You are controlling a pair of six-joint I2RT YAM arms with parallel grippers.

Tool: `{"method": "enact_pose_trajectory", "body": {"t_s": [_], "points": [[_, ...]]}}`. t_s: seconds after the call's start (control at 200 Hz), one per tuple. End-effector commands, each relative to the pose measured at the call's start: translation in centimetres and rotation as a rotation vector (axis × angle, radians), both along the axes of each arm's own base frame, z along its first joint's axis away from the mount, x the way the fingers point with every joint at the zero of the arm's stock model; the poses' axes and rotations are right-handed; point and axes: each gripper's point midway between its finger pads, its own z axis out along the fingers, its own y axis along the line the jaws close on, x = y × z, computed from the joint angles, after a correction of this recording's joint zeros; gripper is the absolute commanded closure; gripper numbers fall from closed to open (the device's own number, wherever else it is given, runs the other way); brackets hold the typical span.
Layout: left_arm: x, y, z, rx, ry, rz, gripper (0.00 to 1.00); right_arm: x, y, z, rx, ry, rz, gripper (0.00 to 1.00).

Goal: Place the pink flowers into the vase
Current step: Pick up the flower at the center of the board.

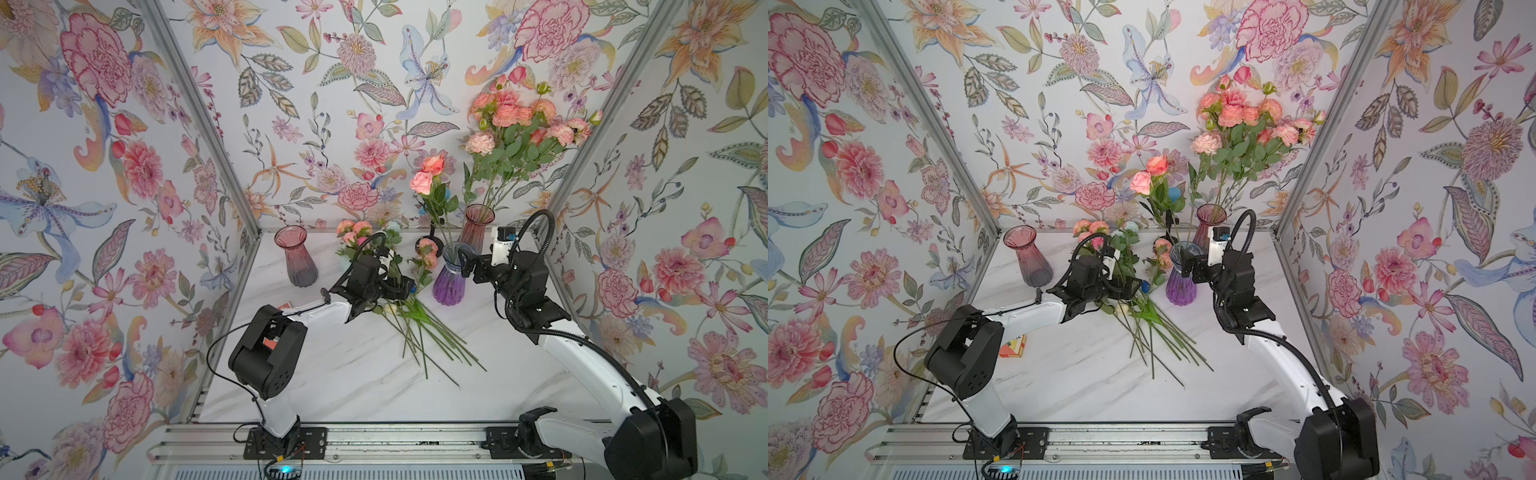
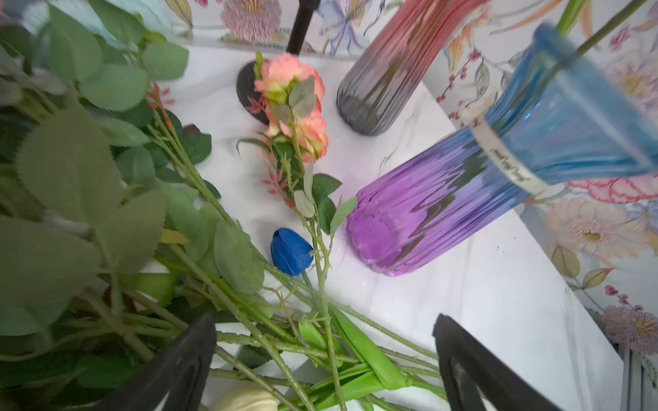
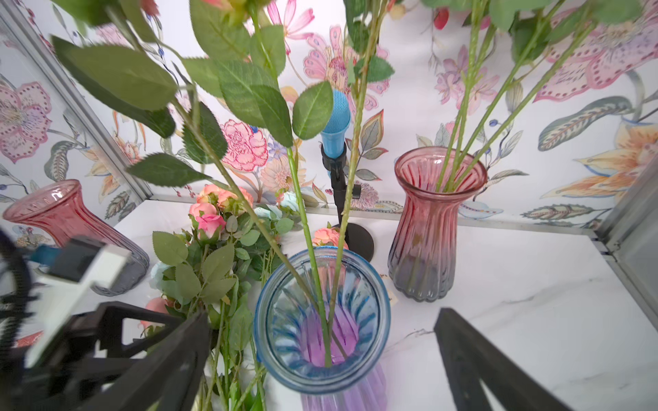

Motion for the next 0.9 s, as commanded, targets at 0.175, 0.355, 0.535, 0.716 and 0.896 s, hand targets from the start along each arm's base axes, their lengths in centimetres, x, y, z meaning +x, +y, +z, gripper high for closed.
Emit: {"method": "enact_pose_trajectory", "body": {"t_s": [0.175, 0.355, 0.535, 0.716, 0.896], "points": [[0.0, -1.9, -3.5, 0.259, 0.044, -0.057, 0.16, -3.8, 0.1, 1.9, 0.032, -0.022, 0.038, 0.00], [0.8, -3.5, -4.7, 0.305, 0.058, -0.085, 0.19, -5.1, 1.8, 1.4, 0.006, -0.014, 0.121, 0.01], [1.5, -4.3, -5.9, 0.319, 0.079, -0.084, 0.31, -6.4, 3.0, 1.2, -0.029, -0.029, 0.175, 0.01], [1.7, -4.5, -7.1, 0.332, 0.103, -0.081, 0.42, -6.6, 2.9, 1.0, -0.042, -0.033, 0.173, 0.01], [1.7, -4.8, -7.8, 0.329, 0.112, -0.088, 0.50, -6.4, 3.0, 0.7, -0.047, -0.031, 0.174, 0.01]]}}
